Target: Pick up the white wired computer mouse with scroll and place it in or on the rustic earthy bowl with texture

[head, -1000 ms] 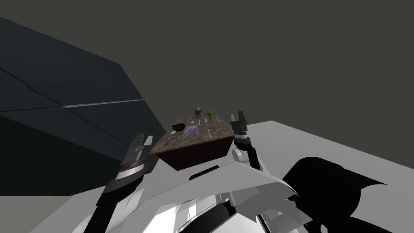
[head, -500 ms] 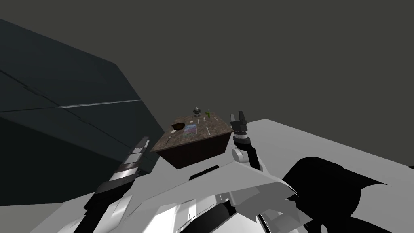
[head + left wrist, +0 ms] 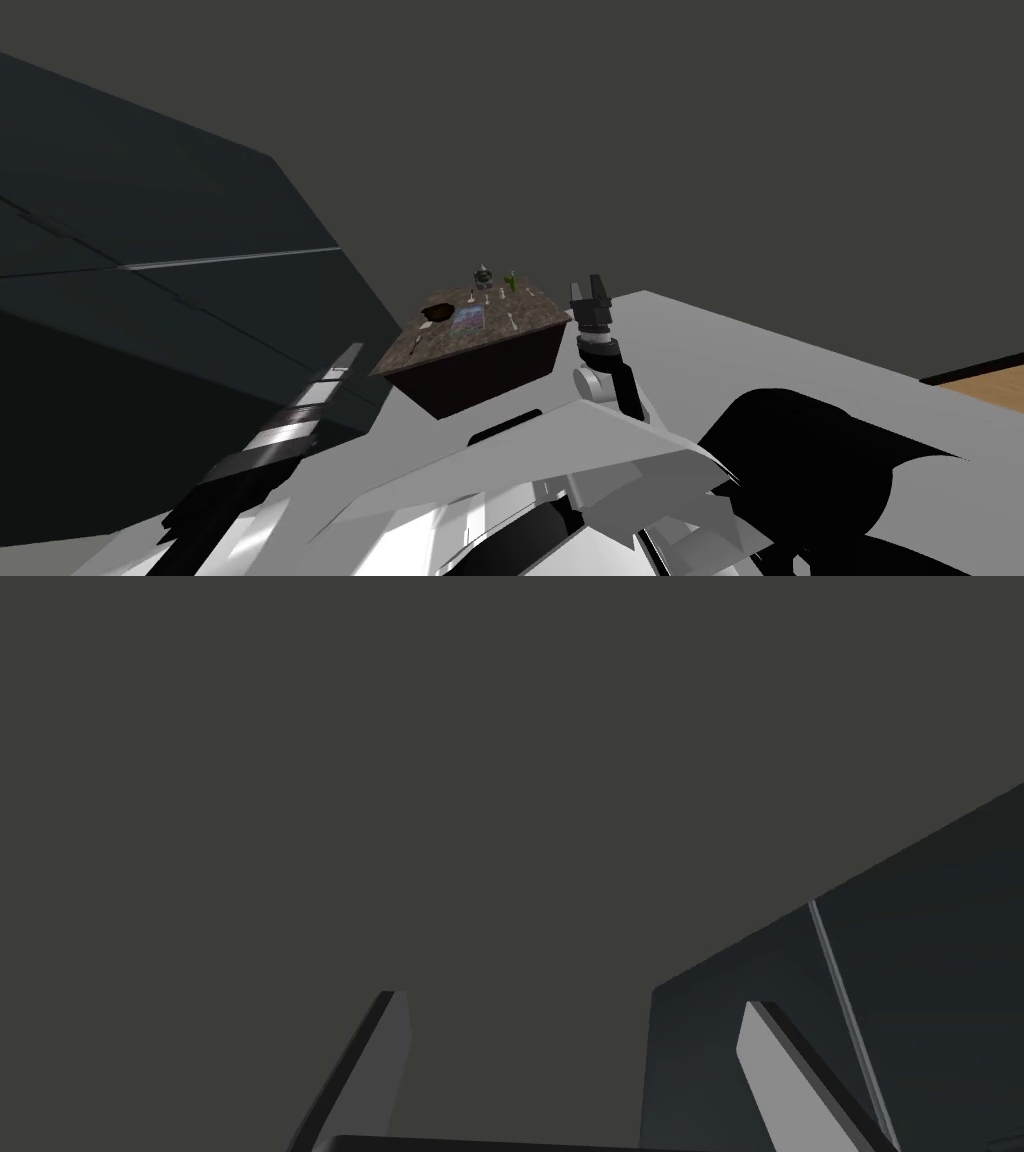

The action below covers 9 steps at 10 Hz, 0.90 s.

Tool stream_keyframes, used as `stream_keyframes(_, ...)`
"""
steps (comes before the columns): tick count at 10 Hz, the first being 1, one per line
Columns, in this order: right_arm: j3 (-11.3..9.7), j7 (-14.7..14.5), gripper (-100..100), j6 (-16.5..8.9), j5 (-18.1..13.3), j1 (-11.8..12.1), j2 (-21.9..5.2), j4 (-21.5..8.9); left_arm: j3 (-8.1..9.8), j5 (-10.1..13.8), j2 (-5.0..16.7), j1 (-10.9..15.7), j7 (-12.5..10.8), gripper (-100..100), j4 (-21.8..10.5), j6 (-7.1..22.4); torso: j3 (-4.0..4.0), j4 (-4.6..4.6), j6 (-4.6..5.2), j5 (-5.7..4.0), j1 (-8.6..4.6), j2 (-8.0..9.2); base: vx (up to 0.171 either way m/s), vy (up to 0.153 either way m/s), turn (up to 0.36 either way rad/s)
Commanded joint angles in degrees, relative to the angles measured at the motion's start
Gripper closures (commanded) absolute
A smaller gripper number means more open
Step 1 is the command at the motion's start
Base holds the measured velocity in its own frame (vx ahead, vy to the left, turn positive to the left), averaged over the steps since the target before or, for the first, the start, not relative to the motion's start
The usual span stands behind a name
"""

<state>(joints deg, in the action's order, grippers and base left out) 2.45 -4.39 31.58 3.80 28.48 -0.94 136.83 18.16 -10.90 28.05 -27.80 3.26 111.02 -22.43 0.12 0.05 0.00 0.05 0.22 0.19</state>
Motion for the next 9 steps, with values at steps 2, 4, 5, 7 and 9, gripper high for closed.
stream_keyframes(2,0.0,0.0,0,0.0,0.0,0.0,0.0,0.0,0.95,-2.52,3.54,0.68,1.72,-100,-3.88,3.67,-0.01,0.0,0.01,0.0,-0.02,-0.02,-0.048,0.024,-0.13)
stream_keyframes(4,0.0,0.0,0,0.0,0.0,0.0,0.0,0.0,1.34,-4.0,6.07,0.85,2.85,-100,-6.84,6.25,-0.07,-0.02,0.01,-0.02,-0.09,-0.14,-0.014,0.009,-0.156)
stream_keyframes(5,0.0,0.0,0,0.0,0.0,0.01,0.0,0.0,1.35,-4.65,7.18,0.91,3.41,-100,-8.28,7.59,-0.11,-0.04,0.01,-0.02,-0.11,-0.2,0.011,0.007,-0.192)
stream_keyframes(7,0.0,0.0,0,0.0,0.0,0.01,0.0,0.0,0.96,-5.76,9.07,0.96,4.54,-100,-11.07,10.33,-0.18,-0.07,0.0,-0.02,-0.13,-0.33,0.029,0.004,-0.164)
stream_keyframes(9,0.0,0.0,0,0.0,0.0,0.02,0.0,0.0,0.11,-6.63,10.51,0.93,5.64,-100,-13.74,13.11,-0.24,-0.09,0.01,-0.03,-0.15,-0.43,0.054,-0.003,-0.189)
